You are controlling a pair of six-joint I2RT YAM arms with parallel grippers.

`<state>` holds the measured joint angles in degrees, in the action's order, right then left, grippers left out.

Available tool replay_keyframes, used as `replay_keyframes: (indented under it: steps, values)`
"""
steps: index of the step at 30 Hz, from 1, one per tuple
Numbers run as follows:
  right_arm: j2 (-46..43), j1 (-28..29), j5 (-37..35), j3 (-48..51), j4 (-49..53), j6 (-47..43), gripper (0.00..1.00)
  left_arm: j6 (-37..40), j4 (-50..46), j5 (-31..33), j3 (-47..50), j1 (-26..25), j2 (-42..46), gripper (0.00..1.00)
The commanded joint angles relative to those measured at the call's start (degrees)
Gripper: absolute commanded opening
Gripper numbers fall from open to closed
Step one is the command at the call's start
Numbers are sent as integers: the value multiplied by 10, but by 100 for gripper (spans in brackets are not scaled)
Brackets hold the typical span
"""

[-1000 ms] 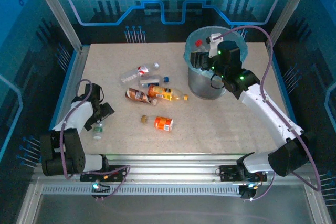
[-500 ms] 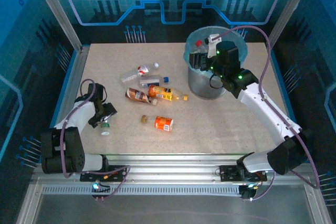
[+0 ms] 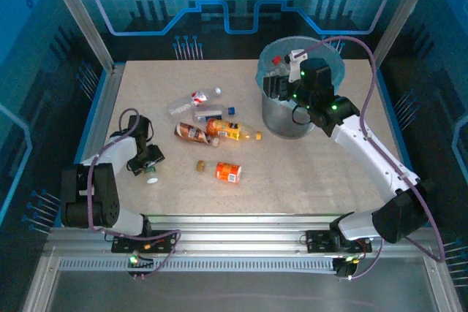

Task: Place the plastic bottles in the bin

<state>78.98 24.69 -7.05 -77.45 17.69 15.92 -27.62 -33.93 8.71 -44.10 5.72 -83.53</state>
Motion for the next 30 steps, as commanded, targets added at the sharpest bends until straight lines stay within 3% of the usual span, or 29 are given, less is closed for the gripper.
replay_keyframes:
  steps: [1,6,11,17,22,30]
  values:
    - [-19,0,-8,-8,18,13,77,18,7,-2,-16,-4,10,59]
    - [-26,17,-18,-9,36,11,77,17,6,6,-15,-8,49,57]
    - [-36,40,10,-17,35,11,77,40,26,23,-13,-42,169,54]
    - [-38,88,159,-18,-46,-11,76,92,105,-9,-9,-142,343,49]
    - [-10,143,270,-34,-111,-7,78,135,168,-8,-5,-238,429,49]
    - [67,224,267,-121,-86,2,85,197,229,21,-9,-353,447,46]
